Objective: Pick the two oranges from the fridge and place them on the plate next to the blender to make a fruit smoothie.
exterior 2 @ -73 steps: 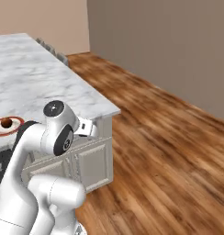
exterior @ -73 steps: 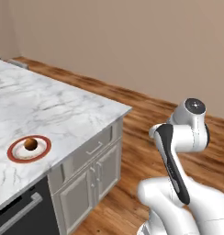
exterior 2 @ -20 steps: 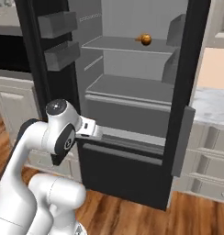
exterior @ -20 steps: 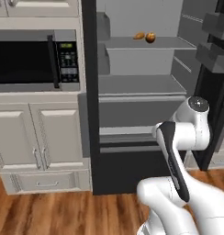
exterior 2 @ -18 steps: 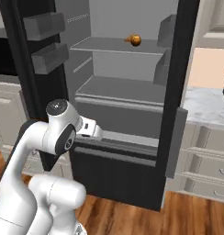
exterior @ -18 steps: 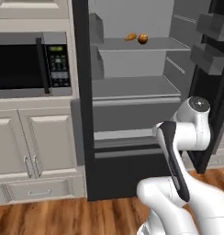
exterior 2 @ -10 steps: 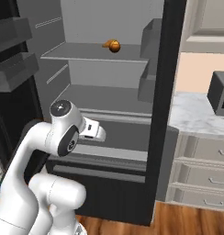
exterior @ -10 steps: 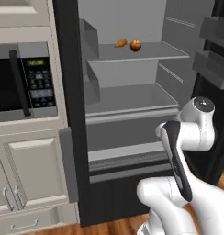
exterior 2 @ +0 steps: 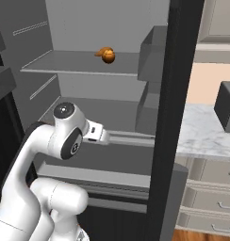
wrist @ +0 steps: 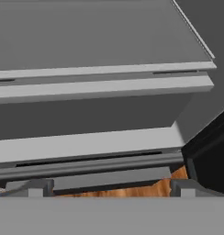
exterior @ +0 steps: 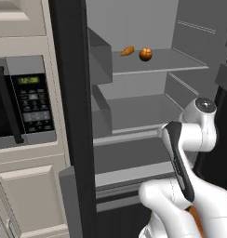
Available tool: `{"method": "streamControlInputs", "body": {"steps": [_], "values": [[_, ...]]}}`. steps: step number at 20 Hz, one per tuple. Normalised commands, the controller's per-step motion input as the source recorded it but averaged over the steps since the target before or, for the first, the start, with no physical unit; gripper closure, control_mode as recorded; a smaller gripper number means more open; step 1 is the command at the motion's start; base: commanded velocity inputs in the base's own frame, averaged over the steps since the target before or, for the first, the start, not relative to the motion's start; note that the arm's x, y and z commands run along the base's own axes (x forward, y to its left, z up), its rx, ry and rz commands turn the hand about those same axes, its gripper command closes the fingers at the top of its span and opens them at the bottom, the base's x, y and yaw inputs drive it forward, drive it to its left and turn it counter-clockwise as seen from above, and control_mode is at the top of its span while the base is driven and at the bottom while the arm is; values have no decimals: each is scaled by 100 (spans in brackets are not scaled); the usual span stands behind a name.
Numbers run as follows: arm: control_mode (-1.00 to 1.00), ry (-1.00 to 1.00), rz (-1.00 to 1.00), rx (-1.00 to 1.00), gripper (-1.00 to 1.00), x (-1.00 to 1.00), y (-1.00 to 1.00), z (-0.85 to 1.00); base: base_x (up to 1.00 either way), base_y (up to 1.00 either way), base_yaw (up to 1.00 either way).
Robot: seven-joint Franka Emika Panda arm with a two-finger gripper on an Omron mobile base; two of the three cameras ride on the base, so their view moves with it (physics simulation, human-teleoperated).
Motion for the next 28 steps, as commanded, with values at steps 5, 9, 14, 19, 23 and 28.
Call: {"method": "streamControlInputs", "body": {"steps": [5,9,14,19,23,28], "values": [[-100,-11,-1,-1,-100,-1,6,51,0,0,0],[-100,-20,-2,0,-100,-13,0,81,0,0,0],[-100,-29,0,-5,-100,-30,0,100,0,0,0],[-100,-20,-3,-6,-100,-35,0,100,0,0,0],[-100,1,-3,-5,-100,-8,0,100,0,0,0],[-100,44,2,0,-100,62,0,83,0,0,0]]}}
